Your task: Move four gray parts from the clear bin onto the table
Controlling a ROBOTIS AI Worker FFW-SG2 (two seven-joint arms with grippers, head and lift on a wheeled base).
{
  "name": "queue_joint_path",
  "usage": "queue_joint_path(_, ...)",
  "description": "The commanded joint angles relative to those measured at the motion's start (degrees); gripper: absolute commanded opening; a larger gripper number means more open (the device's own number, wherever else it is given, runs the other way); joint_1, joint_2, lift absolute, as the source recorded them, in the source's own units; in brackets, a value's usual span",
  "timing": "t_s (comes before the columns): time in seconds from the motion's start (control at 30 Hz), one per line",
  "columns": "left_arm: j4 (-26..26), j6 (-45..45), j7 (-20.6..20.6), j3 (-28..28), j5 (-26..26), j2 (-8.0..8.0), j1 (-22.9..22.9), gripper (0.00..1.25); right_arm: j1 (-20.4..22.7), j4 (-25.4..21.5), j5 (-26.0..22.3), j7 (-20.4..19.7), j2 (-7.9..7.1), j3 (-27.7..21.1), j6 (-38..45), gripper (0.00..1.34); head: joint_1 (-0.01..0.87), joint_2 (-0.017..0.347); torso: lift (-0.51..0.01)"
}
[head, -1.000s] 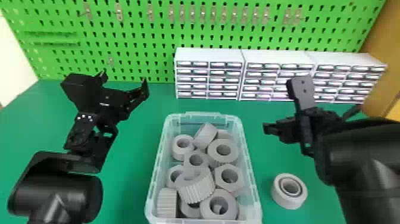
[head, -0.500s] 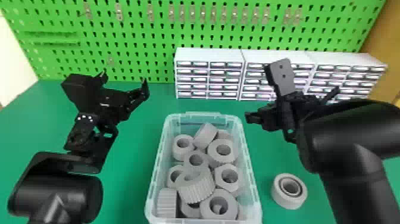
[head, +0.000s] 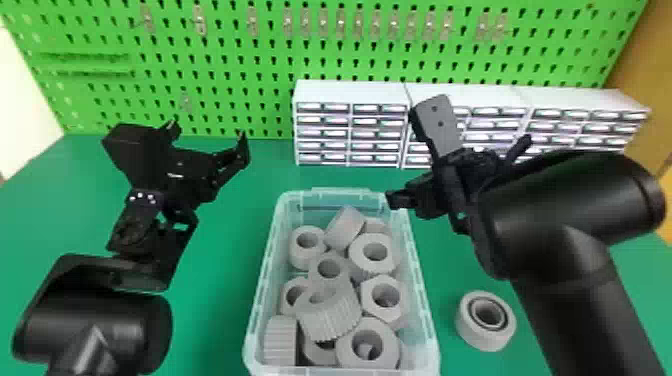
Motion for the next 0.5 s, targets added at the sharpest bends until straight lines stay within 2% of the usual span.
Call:
queue_joint_path(0.0, 0.00, 0.17, 0.00, -0.16, -0.01, 0.00, -0.01, 1.14, -2.56, 1.17, 1.11, 0.00, 0.11, 2.59, 4.43, 0.81, 0.678, 0.034, -0.050)
queue_joint_path(0.2, 0.00, 0.26, 0.00, -0.16, -0.10, 0.00, -0.01, 1.14, -4.59, 3.11, 1.99, 0.00, 0.64, 5.23, 7.51, 0.81, 0.678, 0.034, -0.050)
queue_joint_path(0.47, 0.00, 0.26, 0.00, -0.16, -0.01, 0.00, -0.01, 1.14, -6.08, 6.18, 0.76, 0.00, 0.90, 7.25, 9.53, 0.81, 0.678, 0.034, -0.050)
